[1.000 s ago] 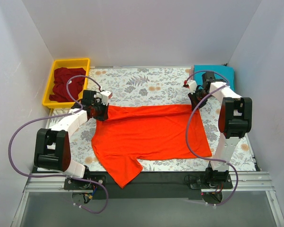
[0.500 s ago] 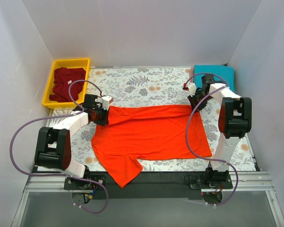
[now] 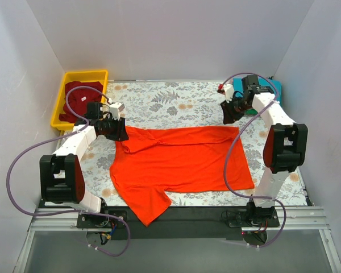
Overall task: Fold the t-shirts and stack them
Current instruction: Fold the tshirt
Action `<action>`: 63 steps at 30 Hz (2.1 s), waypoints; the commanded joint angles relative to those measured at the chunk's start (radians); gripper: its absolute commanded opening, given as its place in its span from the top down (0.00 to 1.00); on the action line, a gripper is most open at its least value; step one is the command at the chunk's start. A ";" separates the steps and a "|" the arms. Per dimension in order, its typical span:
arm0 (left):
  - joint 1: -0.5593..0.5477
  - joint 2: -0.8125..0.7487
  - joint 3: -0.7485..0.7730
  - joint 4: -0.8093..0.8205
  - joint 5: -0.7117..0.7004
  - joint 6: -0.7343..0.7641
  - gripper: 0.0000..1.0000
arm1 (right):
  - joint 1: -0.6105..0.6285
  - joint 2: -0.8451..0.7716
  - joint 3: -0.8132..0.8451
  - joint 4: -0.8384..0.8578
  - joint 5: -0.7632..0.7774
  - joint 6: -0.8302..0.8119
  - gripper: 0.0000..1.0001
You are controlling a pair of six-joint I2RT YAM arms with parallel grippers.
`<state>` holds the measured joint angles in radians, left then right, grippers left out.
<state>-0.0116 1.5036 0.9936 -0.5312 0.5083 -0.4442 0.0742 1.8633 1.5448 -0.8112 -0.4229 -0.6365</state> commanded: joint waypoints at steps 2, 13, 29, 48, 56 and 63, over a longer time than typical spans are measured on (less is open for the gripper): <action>0.004 0.059 0.043 -0.007 0.055 -0.100 0.66 | 0.128 0.059 0.155 -0.016 -0.125 0.145 0.66; 0.010 0.086 0.027 0.023 -0.073 -0.185 0.64 | 0.419 0.396 0.561 0.058 -0.198 0.388 0.67; 0.073 0.081 -0.016 -0.013 -0.005 -0.214 0.60 | 0.572 0.585 0.587 0.386 -0.247 0.659 0.54; 0.073 0.159 0.043 0.004 0.029 -0.200 0.62 | 0.611 0.600 0.557 0.419 -0.326 0.686 0.57; 0.073 0.161 0.050 0.002 0.059 -0.197 0.77 | 0.616 0.579 0.535 0.420 -0.338 0.681 0.89; 0.071 0.126 0.043 -0.036 0.041 -0.116 1.00 | 0.616 0.510 0.465 0.419 -0.361 0.652 0.99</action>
<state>0.0624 1.6684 1.0115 -0.5465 0.5400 -0.6216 0.6876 2.4752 2.0438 -0.4068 -0.7441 0.0433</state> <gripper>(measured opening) 0.016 0.020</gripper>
